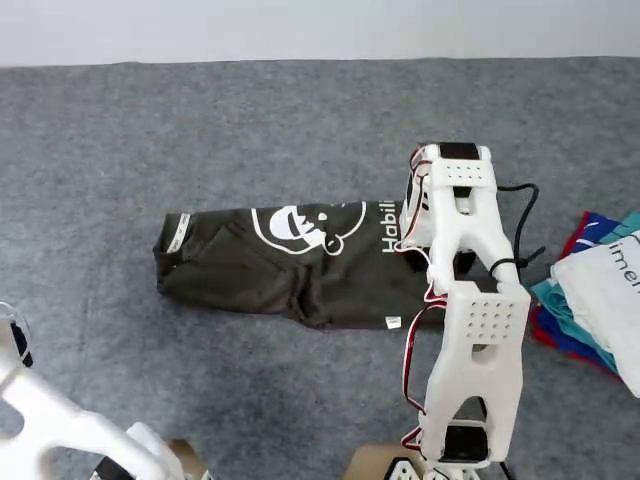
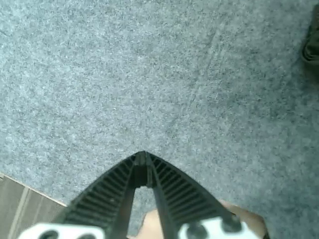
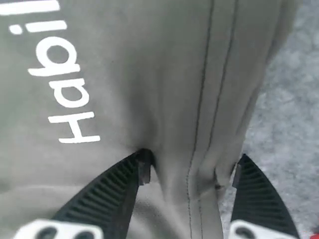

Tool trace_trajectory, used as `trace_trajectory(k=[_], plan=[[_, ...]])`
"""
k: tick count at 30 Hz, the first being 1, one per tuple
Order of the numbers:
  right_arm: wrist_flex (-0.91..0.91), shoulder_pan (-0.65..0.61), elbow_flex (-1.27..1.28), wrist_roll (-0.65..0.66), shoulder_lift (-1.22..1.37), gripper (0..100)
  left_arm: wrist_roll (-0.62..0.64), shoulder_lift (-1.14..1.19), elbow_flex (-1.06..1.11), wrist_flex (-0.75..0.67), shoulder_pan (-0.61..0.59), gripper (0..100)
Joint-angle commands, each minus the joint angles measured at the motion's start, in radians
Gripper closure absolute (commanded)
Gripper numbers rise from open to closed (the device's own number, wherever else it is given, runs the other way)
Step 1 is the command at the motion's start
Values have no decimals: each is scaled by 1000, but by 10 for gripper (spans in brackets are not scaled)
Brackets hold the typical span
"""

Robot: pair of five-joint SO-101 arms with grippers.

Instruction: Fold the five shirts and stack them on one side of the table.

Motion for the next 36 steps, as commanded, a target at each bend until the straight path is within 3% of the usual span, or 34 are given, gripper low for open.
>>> trace_trajectory(k=[1, 8, 25, 36], plan=[[-4, 5, -9, 11, 12, 762, -21, -18, -27, 28, 3, 995], [-2, 7, -11, 11, 13, 949, -21, -18, -27, 25, 6, 995], [101, 38, -80, 68, -202, 988, -21, -17, -27, 25, 8, 995], [51, 232, -80, 221, -186, 988, -21, -17, -27, 25, 8, 995]])
